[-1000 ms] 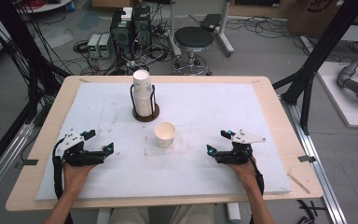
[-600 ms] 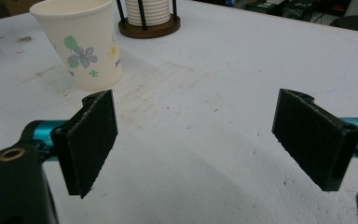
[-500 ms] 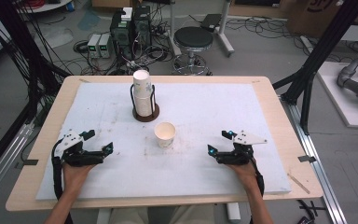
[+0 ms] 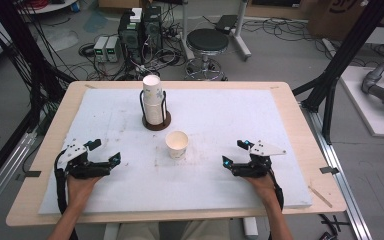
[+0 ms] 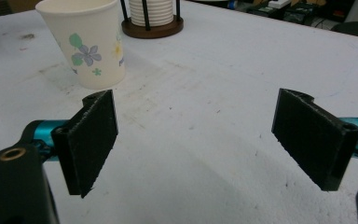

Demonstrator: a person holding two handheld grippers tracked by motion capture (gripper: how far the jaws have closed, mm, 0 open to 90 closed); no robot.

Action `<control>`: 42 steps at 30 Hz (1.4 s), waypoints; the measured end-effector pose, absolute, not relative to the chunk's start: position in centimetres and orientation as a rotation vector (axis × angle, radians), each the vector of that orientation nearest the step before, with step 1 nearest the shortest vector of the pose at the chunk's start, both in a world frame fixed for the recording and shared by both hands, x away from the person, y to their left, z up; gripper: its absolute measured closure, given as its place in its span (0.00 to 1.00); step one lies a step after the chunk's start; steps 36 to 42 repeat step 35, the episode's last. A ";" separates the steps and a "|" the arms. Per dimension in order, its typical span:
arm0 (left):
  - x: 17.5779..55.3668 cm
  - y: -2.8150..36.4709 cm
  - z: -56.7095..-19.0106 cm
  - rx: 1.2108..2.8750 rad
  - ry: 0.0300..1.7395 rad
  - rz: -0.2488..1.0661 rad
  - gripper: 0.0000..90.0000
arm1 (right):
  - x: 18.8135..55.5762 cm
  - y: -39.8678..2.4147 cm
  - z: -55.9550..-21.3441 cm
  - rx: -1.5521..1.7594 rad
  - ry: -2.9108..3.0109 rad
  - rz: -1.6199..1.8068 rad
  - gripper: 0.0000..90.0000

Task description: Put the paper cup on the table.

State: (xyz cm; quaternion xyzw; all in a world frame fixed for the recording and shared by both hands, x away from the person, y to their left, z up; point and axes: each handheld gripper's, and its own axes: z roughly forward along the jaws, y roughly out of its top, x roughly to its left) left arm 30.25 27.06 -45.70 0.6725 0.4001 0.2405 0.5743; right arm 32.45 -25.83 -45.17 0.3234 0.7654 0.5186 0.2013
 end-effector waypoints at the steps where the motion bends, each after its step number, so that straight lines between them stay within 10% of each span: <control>1: 30.2 27.0 -45.7 1.576 0.938 0.564 0.02 | 32.4 -25.8 -45.2 0.914 2.139 1.455 0.16; 42: 30.3 27.1 -45.7 1.569 0.939 0.553 0.02 | 32.6 -25.8 -45.2 0.920 2.158 1.451 0.16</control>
